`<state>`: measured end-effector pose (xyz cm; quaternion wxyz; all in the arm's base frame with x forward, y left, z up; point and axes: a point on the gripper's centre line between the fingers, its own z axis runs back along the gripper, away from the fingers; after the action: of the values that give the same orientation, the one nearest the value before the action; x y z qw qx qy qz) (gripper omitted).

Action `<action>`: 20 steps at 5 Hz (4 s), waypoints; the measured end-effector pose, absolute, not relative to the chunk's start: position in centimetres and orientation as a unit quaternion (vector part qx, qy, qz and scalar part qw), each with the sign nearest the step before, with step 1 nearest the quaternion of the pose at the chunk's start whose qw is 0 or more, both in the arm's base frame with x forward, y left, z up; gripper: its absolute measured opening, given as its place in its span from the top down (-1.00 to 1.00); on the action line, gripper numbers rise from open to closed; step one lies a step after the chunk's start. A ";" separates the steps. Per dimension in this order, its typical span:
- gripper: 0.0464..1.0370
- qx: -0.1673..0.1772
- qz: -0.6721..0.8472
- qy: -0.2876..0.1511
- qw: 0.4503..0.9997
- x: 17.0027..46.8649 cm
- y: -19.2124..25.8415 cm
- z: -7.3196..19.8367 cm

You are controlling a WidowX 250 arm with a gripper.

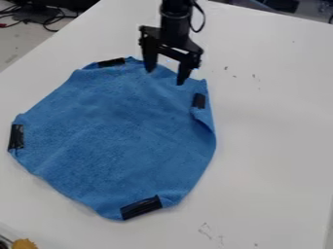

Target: Fold the cloth from right to left

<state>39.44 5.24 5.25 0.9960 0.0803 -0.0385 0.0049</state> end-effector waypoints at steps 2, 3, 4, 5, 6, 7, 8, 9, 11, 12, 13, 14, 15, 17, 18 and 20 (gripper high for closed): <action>-0.93 0.053 -0.024 -0.041 0.997 44.3 1.4 3.1; -0.93 0.045 -0.028 -0.046 0.998 45.1 1.0 2.4; -0.93 0.064 -0.020 -0.031 0.997 44.6 1.7 2.5; -0.93 0.078 -0.011 -0.025 0.997 44.0 2.0 3.0; -0.93 0.086 0.006 -0.032 0.996 43.3 1.7 4.9; -0.93 0.076 0.022 -0.022 0.997 42.0 1.0 5.1; -0.93 0.051 0.045 -0.008 0.998 40.4 0.3 3.3; -0.84 0.024 0.052 -0.005 0.998 39.6 -0.5 2.0; 0.26 0.018 0.052 0.000 0.998 39.6 0.1 2.2; 0.74 0.024 0.050 0.000 0.998 39.9 0.3 2.9; 0.89 0.024 0.052 0.002 0.998 39.9 0.3 2.7; 0.56 0.024 0.053 -0.006 0.998 40.1 0.2 2.7; -0.01 0.019 0.053 0.002 0.998 40.0 0.1 1.9; -0.85 0.007 0.049 0.011 0.999 40.0 0.2 1.1; -0.29 0.004 0.048 0.011 0.999 40.3 0.4 1.6; 0.75 0.007 0.039 0.020 0.999 40.6 0.6 1.4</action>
<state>40.61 0.57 1.36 0.9990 0.0069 0.0205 0.0392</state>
